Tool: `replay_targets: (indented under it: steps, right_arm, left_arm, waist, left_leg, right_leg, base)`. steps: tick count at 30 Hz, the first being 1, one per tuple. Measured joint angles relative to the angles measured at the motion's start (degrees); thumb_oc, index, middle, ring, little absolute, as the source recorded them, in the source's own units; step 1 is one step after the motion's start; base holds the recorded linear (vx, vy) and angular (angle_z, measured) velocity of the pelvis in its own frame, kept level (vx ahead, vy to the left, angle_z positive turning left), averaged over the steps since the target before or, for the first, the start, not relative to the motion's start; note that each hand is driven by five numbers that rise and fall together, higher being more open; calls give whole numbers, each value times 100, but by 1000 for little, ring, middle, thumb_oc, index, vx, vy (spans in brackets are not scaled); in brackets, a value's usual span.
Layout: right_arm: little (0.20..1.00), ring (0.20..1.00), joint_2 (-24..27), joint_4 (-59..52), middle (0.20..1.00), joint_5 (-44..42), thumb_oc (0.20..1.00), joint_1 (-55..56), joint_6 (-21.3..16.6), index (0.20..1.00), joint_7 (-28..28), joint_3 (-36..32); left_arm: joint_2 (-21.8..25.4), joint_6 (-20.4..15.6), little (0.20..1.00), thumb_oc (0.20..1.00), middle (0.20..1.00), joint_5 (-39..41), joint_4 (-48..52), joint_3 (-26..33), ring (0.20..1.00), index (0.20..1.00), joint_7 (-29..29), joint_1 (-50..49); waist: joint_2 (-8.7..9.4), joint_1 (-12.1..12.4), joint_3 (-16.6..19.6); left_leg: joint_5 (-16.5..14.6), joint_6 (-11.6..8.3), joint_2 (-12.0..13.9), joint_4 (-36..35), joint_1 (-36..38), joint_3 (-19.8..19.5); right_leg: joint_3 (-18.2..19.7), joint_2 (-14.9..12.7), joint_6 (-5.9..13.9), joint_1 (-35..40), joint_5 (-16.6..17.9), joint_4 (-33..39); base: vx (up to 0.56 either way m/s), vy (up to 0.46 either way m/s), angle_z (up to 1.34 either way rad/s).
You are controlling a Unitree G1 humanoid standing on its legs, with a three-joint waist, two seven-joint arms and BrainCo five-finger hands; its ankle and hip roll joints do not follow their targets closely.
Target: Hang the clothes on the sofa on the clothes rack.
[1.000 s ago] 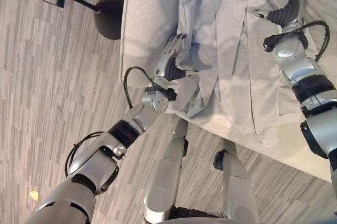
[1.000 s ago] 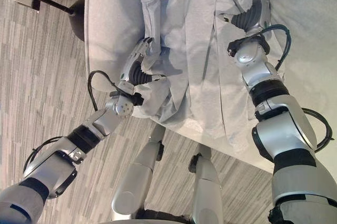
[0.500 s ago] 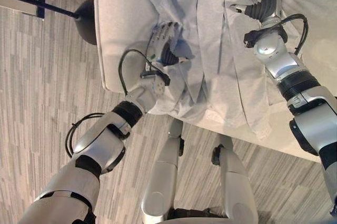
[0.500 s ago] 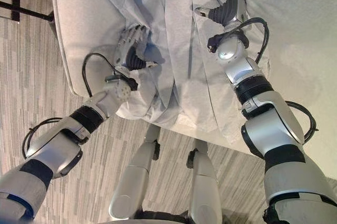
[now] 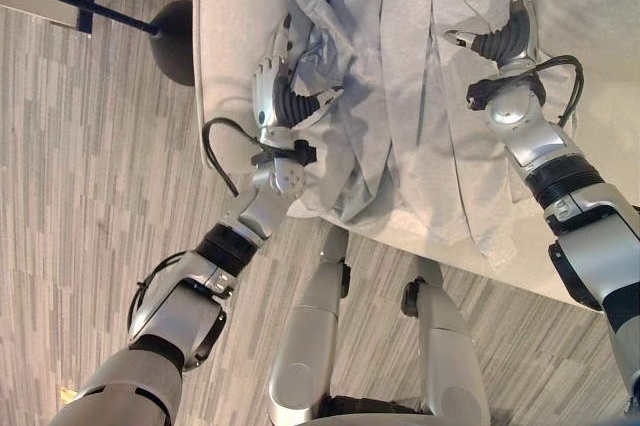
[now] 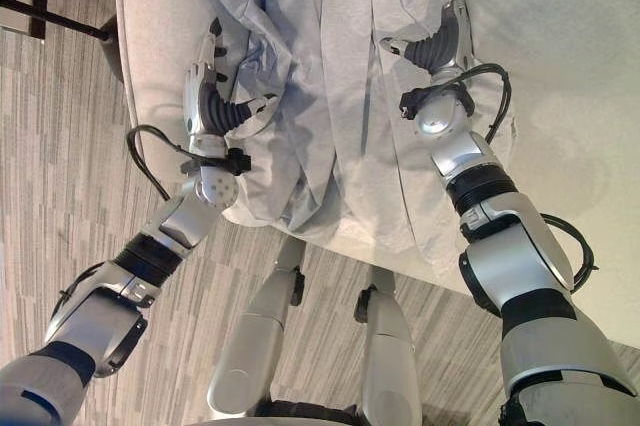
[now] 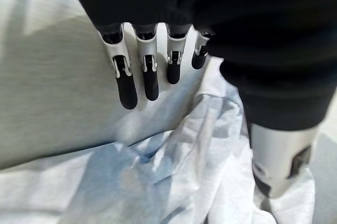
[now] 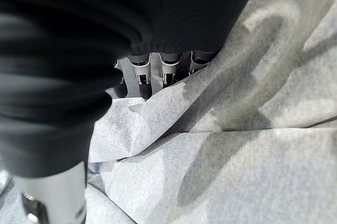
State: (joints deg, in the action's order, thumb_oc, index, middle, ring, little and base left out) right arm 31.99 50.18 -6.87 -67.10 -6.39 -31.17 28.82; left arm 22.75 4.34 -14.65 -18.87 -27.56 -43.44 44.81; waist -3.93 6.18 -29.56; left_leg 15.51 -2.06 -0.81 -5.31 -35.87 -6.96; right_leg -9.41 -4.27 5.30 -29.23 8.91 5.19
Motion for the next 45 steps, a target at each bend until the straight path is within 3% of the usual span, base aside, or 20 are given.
replay_targets:
  steps: [11,24,33,36,37,38,39,40,41,43,44,45]
  right_arm:
    - [1000,1000,-12,-9,1000,-57,1000,-146,95,1000,-61,-15]
    - [1000,1000,-143,-162,1000,-113,1000,-414,168,1000,-225,231]
    - [1000,1000,-585,-130,1000,-186,1000,-823,66,1000,-194,453]
    - [1000,1000,-643,-34,1000,-396,1000,-1003,-20,1000,-149,515]
    - [1000,1000,-717,198,1000,-562,1000,-1184,-72,1000,-93,696]
    - [1000,1000,-773,220,1000,-598,1000,-1242,-79,1000,-57,709]
    - [1000,1000,-814,277,1000,-727,1000,-1321,-100,1000,-29,785]
    - [925,925,-858,417,925,-814,925,-1402,-145,925,3,875]
    - [617,617,-936,678,617,-901,617,-1543,-191,617,44,958]
    - [410,410,-1004,1004,410,-1034,410,-1765,-211,410,135,1141]
    - [200,200,-1052,1192,200,-1139,200,-1975,-213,200,213,1252]
    - [200,200,-1039,1248,200,-1250,200,-2108,-204,200,260,1315]
  left_arm:
    - [-174,145,1000,1000,1000,-4,-606,-187,1000,1000,-17,346]
    - [-295,765,1000,1000,1000,-287,-2133,-861,1000,1000,-131,1447]
    - [-204,973,1000,1000,1000,-427,-3708,-1417,1000,1000,-88,2507]
    - [-144,963,1000,1000,1000,-424,-3877,-1548,1000,1000,-40,2848]
    - [-104,957,787,787,787,-416,-4123,-1710,787,787,4,3075]
    - [-51,944,787,787,787,-413,-4127,-1751,787,787,15,3157]
    - [-10,941,680,680,680,-403,-4115,-1755,680,680,36,3233]
    - [12,916,495,495,495,-399,-4114,-1770,495,495,42,3284]
    - [33,906,200,200,200,-396,-4146,-1801,200,200,47,3341]
    - [77,866,200,200,200,-391,-4295,-1939,200,200,64,3488]
    - [127,838,200,200,200,-377,-4372,-2017,200,200,84,3633]
    - [139,812,200,200,200,-371,-4419,-2022,200,200,91,3735]
  waist:
    - [0,-12,0]
    - [8,-202,1]
    - [348,-459,-2]
    - [372,-492,-3]
    - [380,-529,-1]
    - [381,-547,0]
    - [381,-569,0]
    - [382,-563,0]
    - [382,-566,0]
    - [398,-568,10]
    - [399,-560,10]
    - [399,-561,10]
  left_leg:
    - [15,8,6,0,-154,-44]
    - [29,23,8,0,-355,-35]
    - [71,51,72,0,-619,171]
    - [99,44,86,0,-726,183]
    - [116,52,89,0,-761,185]
    - [117,53,92,0,-787,185]
    - [117,53,94,0,-815,186]
    - [128,67,96,0,-835,200]
    - [129,68,100,0,-859,227]
    - [139,74,105,0,-909,267]
    - [150,71,106,0,-969,282]
    - [174,75,112,0,-1018,287]
  right_leg:
    - [-48,13,-8,-136,6,0]
    - [-31,8,-9,-380,7,-78]
    - [253,17,-2,-891,0,-360]
    - [265,24,-2,-1036,0,-431]
    - [265,39,-6,-1080,4,-447]
    - [267,44,-6,-1120,3,-474]
    - [271,46,-6,-1156,3,-480]
    - [281,44,-6,-1192,3,-498]
    - [303,40,-5,-1241,2,-531]
    - [344,49,-6,-1313,3,-552]
    - [373,53,-8,-1403,6,-583]
    - [379,56,-9,-1477,6,-636]
  base:
    - [-5,-24,2]
    - [0,0,0]
    - [-11,7,-12]
    - [-7,8,-3]
    - [0,0,0]
    - [2,43,-2]
    - [3,40,-3]
    - [-4,57,-5]
    - [2,50,-7]
    - [2,35,-8]
    - [0,45,-7]
    - [0,45,-5]
